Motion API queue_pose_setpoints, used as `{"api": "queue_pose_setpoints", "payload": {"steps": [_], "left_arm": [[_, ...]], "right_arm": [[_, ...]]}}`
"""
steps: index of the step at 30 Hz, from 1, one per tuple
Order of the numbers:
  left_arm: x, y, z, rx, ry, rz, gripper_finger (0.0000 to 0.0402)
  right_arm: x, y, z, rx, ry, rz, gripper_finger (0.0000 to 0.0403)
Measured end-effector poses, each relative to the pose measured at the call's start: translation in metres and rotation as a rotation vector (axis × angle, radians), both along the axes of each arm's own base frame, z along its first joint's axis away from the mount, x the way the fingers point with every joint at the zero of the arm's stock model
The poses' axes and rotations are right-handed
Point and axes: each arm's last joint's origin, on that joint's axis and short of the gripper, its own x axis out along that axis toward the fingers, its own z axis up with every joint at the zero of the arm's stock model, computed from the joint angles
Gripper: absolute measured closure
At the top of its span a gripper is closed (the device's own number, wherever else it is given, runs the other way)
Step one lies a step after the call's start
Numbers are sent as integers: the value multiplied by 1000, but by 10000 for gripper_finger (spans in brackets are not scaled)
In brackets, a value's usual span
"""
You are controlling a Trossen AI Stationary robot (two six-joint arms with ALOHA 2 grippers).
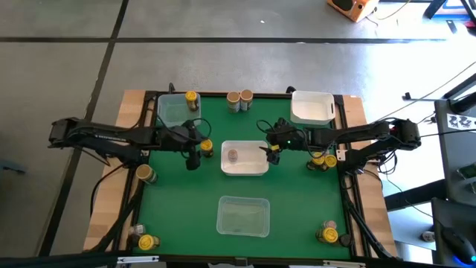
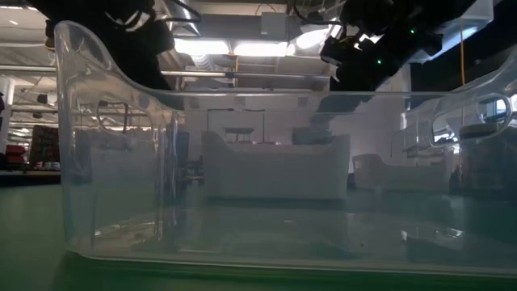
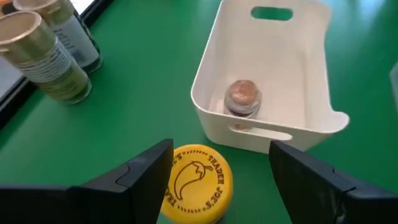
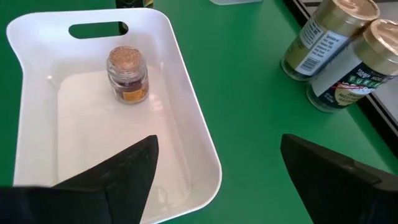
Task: Sort spices by type
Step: Put the top yellow seasoning bottle into the top transparent bin
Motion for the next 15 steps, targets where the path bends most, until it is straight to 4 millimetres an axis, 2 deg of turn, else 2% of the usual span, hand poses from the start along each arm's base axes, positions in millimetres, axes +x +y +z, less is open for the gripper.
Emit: {"api": "queue_pose_setpoints", "payload": {"steps": [7, 15], "left_arm": [[2, 2, -5, 58, 43, 45, 139], [1, 2, -6, 42, 48, 56, 139]], "right_arm": [[0, 0, 0, 0, 5, 0, 66], [0, 0, 0, 1, 5, 0, 66]]}}
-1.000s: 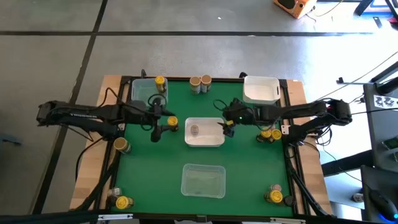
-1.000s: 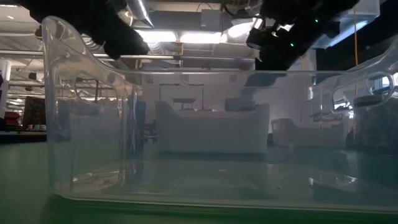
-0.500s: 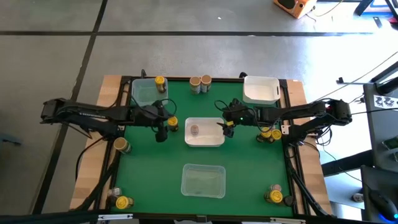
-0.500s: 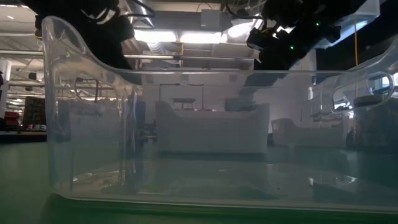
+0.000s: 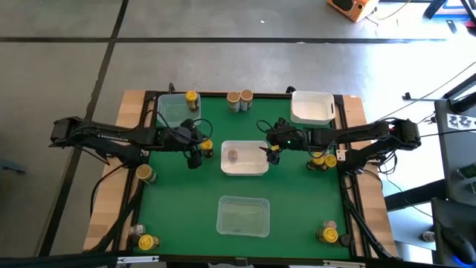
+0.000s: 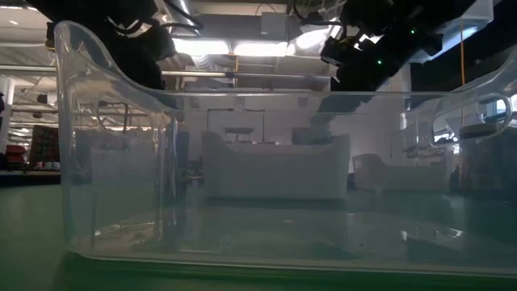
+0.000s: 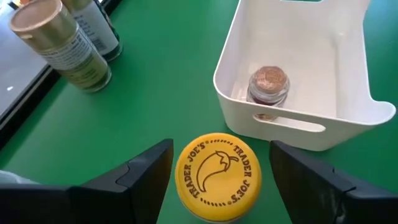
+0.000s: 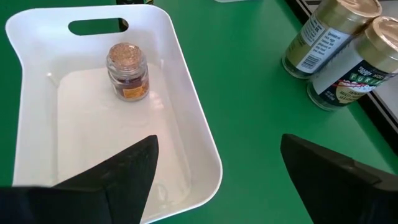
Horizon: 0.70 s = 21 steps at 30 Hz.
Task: Sort spices by type
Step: Put the top yellow seasoning bottle into the top transparent bin
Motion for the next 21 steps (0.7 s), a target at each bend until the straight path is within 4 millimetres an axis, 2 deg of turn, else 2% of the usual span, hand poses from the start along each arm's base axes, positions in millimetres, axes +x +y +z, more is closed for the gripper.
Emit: {"api": "queue_pose_setpoints", "payload": {"steps": [10, 21], "left_arm": [[1, 1, -5, -10, 33, 13, 139], [10, 3, -26, -20, 138, 16, 139]], "right_arm": [[0, 0, 1, 0, -8, 0, 66], [1, 0, 1, -1, -14, 0, 66]]}}
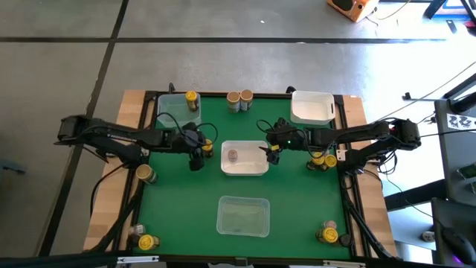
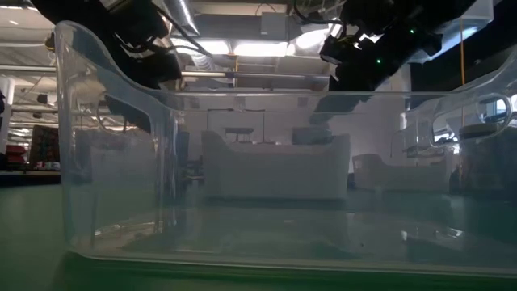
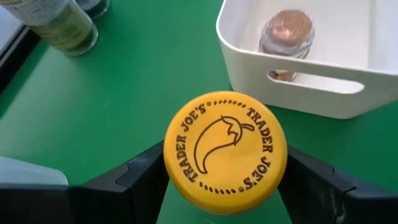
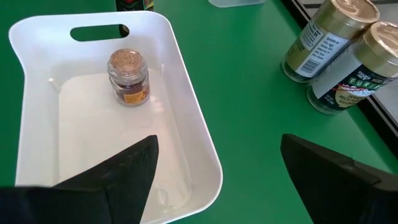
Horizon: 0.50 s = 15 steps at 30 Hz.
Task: Sort spices by type
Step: Put the top yellow seasoning bottle into the top transparent bin
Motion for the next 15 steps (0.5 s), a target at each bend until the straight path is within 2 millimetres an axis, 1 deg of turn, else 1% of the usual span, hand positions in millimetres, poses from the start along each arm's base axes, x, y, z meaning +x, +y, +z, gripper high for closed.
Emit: {"api": "queue_pose_setpoints", "payload": {"steps": [6, 13, 15], "left_arm": [[3, 0, -3, -1, -2, 1, 141], [4, 0, -2, 0, -17, -4, 184], [4, 0, -2, 0, -18, -3, 187]], "right_arm": [[0, 0, 0, 0, 0, 0, 66], [0, 0, 0, 0, 0, 0, 66], [0, 0, 0, 0, 0, 0, 66]]}}
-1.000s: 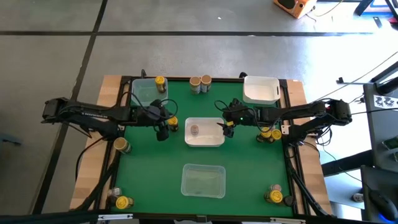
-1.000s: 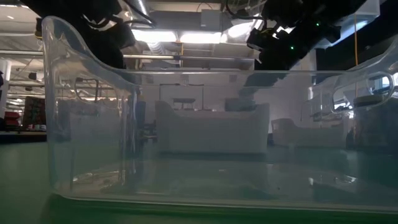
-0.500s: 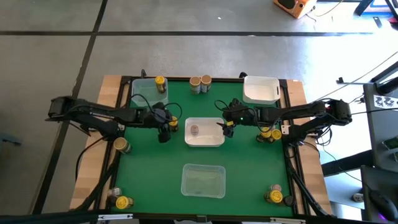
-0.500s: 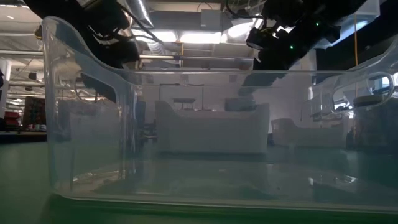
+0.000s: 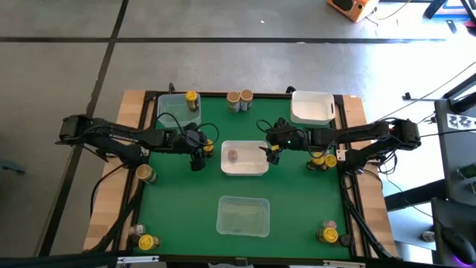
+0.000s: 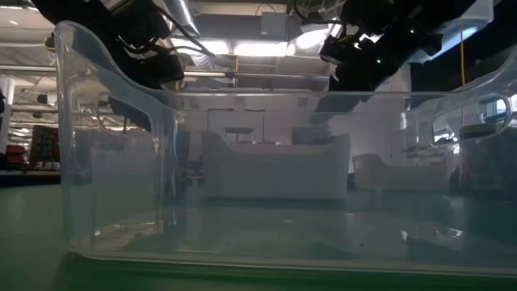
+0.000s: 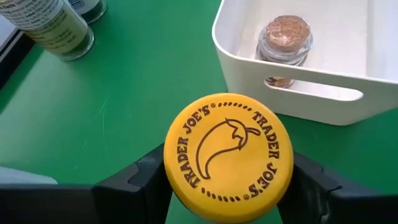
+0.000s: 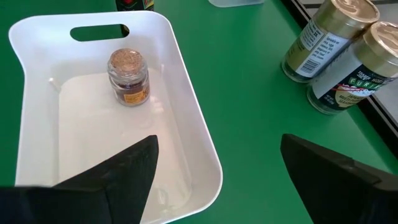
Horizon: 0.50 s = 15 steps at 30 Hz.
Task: Sort spices by type
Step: Put the top yellow seasoning bottle into the top transparent bin
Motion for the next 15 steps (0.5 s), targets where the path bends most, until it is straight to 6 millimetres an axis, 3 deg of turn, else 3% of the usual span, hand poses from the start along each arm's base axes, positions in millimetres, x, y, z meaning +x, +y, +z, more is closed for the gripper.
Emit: {"api": "queue_pose_setpoints", "payload": {"steps": [6, 15], "left_arm": [[-3, 0, 7, 12, -37, 12, 183], [-24, 5, 49, 163, -135, 161, 181]], "right_arm": [[0, 0, 0, 0, 0, 0, 66], [0, 0, 0, 0, 1, 0, 66]]}}
